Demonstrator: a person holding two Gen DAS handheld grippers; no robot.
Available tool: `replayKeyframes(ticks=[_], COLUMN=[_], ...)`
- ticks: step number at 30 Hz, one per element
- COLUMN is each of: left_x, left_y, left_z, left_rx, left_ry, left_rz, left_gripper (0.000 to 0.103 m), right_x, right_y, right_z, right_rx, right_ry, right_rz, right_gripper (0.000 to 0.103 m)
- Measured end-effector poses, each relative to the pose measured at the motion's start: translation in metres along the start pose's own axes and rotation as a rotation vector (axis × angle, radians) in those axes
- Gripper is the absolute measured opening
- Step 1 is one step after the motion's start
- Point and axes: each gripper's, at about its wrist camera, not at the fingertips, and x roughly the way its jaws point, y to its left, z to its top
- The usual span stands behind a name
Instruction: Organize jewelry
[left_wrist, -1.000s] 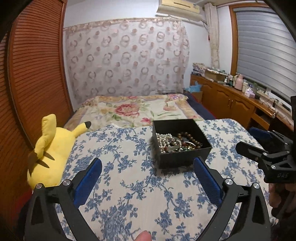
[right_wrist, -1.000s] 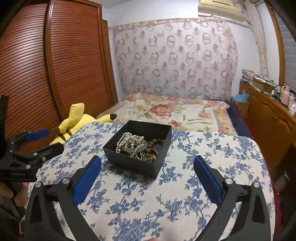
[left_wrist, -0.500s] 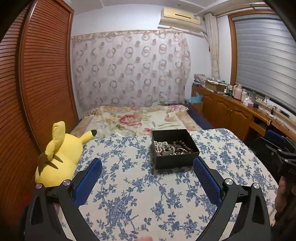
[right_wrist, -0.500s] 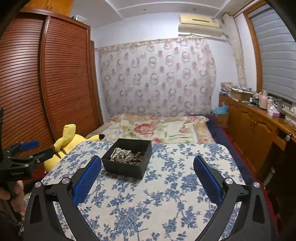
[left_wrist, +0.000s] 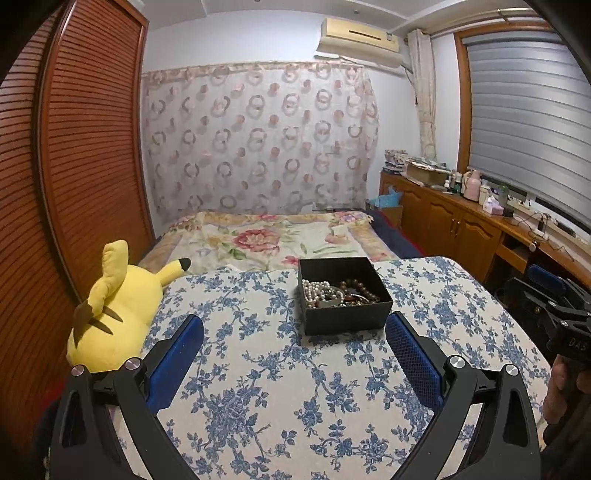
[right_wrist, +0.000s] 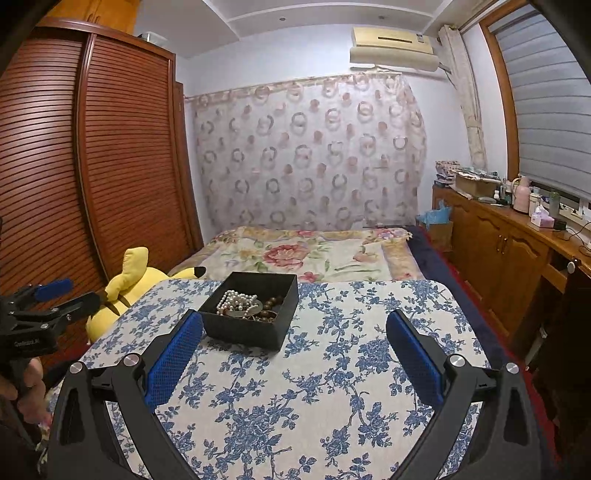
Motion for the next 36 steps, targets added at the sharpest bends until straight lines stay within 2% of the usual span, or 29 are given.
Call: replayKeyframes(ticks=[36], left_x=[-0.011], left_y=[-0.009], left_z=[0.002], left_rx=[0.001], left_ry=[-0.014], left_rz=[-0.018], left_gripper=[0.095], right_x=[0.0], right_y=[0.001], right_z=[-0.002], right_rx=[-0.007], right_ry=[0.005], right_rz=[0.003], right_gripper=[0.1])
